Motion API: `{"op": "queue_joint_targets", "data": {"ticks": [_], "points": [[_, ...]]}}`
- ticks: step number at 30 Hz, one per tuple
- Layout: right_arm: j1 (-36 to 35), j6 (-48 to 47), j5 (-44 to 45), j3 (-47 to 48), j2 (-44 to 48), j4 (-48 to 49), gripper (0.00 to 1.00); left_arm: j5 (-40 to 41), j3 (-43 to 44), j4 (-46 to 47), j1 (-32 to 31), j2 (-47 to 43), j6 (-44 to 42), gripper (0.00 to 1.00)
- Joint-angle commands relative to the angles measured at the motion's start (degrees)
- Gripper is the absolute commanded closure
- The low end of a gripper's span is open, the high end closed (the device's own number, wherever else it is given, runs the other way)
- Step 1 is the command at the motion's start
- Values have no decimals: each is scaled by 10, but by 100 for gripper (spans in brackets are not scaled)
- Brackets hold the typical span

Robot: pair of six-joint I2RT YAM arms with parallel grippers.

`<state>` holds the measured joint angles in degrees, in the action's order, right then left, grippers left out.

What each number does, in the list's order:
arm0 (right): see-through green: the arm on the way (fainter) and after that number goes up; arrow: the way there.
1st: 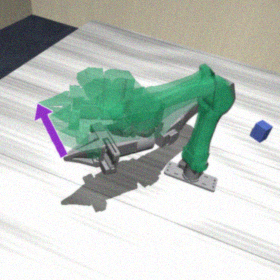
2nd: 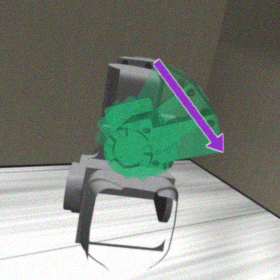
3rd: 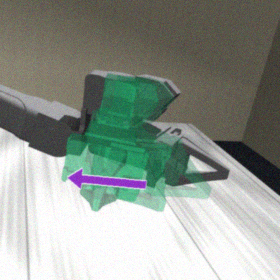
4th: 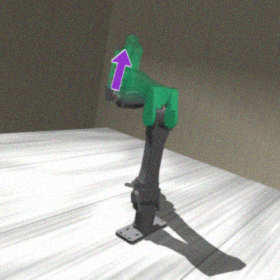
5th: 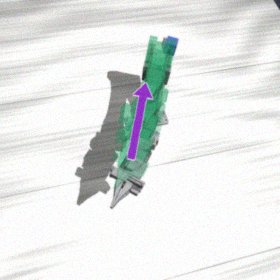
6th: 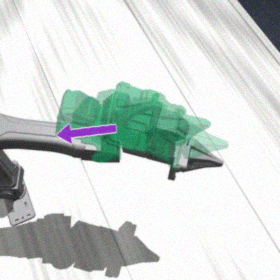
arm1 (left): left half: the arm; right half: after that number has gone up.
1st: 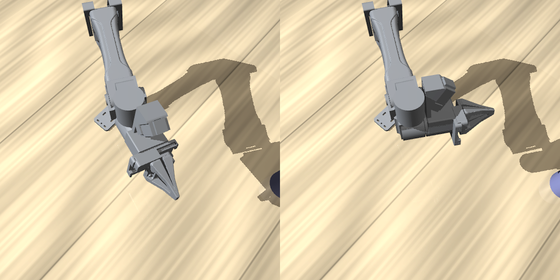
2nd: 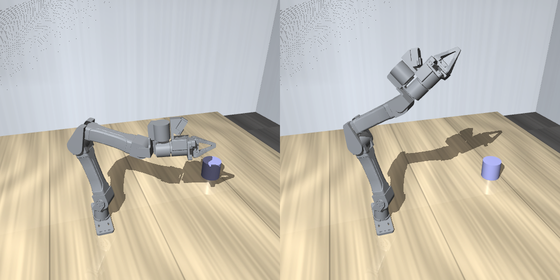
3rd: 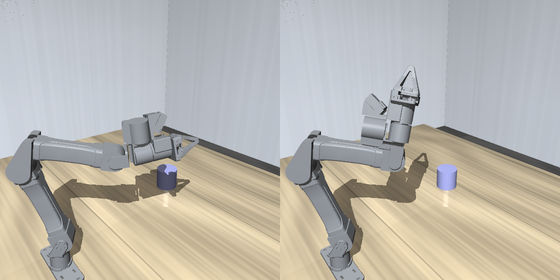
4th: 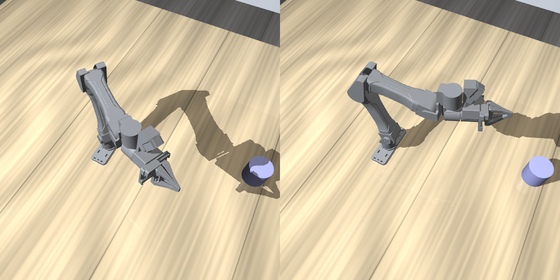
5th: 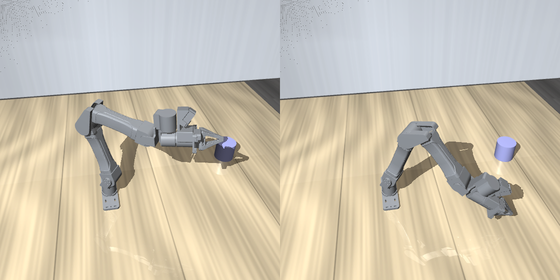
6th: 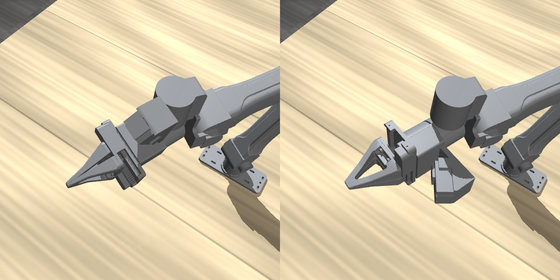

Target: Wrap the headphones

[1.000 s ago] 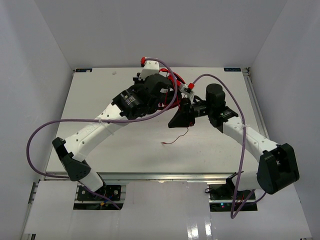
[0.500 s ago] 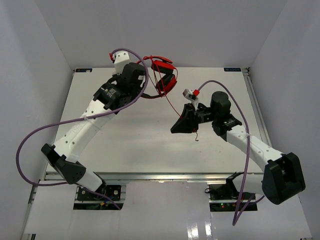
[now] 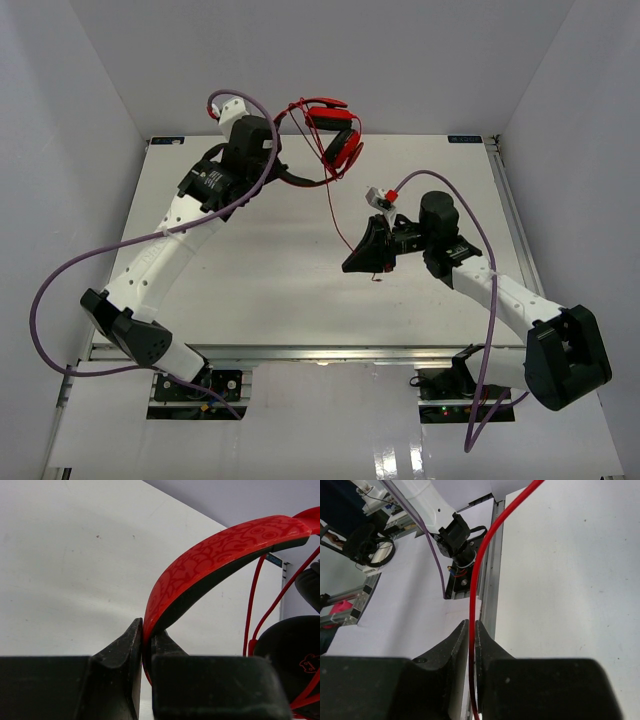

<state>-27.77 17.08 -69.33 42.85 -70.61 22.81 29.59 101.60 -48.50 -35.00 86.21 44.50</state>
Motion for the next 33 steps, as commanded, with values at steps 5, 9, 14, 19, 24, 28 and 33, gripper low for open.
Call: {"op": "queue_joint_targets", "data": {"ticks": [5,9,14,19,24,28,33], "points": [[3,-126,37,8,8,-84,92,-103,11,52,14,-55,31,100],[22,-207,51,27,1,-158,92,-179,3,38,19,-74,13,100],[39,-388,98,87,-18,-311,92,-273,-24,21,19,-109,-37,100],[43,-523,185,139,-22,-382,92,-407,-87,5,19,-133,-105,100],[51,-586,243,154,-18,-377,92,-502,-176,18,18,-160,-172,100],[54,-601,264,156,-11,-372,92,-515,-213,-4,17,-157,-237,100],[55,-621,276,153,-17,-368,92,-517,-251,-5,15,-144,-319,100]]}}
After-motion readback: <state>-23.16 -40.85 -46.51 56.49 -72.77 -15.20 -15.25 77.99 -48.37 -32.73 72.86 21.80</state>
